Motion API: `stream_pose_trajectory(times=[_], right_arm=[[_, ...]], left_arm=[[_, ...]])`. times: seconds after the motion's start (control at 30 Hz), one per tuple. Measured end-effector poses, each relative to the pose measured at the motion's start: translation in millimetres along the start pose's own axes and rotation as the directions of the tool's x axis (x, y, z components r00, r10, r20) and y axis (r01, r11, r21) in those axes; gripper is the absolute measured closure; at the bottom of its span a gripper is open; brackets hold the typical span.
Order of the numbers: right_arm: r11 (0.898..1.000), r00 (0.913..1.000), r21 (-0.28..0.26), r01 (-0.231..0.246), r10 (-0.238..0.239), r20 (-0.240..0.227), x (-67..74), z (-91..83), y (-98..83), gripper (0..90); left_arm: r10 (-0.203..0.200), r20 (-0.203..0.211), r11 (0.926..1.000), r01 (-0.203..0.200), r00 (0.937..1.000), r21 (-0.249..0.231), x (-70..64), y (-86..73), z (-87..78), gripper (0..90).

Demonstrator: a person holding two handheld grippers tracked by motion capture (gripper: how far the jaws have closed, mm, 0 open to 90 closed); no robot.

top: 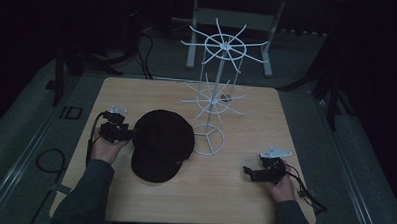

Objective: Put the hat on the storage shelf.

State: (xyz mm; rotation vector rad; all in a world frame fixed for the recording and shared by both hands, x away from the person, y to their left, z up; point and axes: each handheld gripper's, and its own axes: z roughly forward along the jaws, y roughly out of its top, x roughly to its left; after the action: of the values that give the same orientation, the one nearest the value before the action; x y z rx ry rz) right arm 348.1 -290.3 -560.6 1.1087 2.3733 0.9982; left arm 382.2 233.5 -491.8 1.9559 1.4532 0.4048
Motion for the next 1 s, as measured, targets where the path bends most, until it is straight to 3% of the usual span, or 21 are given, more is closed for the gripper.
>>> stream_pose_trajectory(times=[0.27,1.0], right_arm=[[1.0,1.0,0.0,0.0,0.0,0.0,0.0,0.0,0.0,12.1],[1.0,1.0,-0.001,0.0,0.0,0.0,0.0,0.0,0.0,12.2]], left_arm=[[-0.023,0.015,0.9995,0.023,0.9996,0.022,0.3,5.3,14.3,44.5],[-0.056,-0.001,0.9928,0.056,0.9984,0.107,0.9,11.9,48.1,43.6]])
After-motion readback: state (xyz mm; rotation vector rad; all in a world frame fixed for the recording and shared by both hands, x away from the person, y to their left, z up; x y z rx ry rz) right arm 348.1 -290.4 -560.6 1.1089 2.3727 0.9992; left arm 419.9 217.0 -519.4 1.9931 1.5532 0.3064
